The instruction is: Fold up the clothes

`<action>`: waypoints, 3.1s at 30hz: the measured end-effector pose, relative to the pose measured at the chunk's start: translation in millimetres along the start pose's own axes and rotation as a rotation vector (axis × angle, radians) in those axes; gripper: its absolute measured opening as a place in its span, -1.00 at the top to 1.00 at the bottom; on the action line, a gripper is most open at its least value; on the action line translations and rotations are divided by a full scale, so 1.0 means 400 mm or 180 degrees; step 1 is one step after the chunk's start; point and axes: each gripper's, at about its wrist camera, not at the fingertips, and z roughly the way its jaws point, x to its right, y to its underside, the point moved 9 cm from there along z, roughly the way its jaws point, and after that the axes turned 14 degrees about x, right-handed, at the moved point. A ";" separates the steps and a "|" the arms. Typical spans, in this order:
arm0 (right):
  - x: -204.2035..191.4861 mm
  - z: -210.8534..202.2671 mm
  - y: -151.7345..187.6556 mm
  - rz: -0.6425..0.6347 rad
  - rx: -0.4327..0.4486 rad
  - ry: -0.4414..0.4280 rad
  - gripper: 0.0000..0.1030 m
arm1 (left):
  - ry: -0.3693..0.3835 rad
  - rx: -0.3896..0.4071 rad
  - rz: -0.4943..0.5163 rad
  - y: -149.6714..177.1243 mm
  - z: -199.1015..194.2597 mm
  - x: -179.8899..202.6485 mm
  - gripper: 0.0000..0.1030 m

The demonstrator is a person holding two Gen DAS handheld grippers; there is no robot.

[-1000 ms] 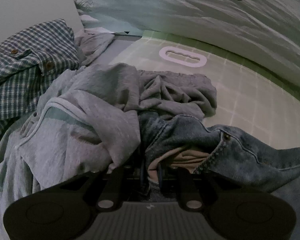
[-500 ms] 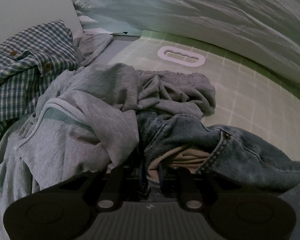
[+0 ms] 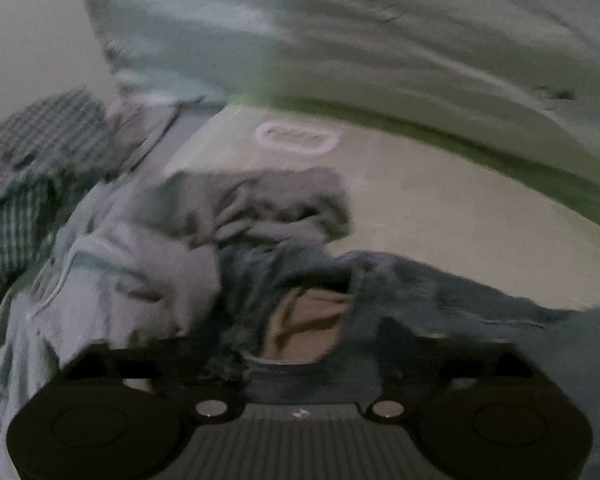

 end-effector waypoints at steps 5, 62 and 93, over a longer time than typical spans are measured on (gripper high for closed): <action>-0.008 0.131 -0.041 0.0902 -0.0137 -0.0153 -0.95 | 0.0059 -0.0293 0.0156 0.054 0.025 0.037 -0.83; 0.253 0.093 0.162 0.0371 -0.0838 0.0520 -0.62 | -0.0142 -0.0883 -0.0179 0.117 0.092 0.028 -1.00; 0.492 -0.151 -0.453 0.1957 0.2154 0.0081 0.86 | -0.0146 -0.0630 -0.0164 0.127 0.065 0.023 -1.00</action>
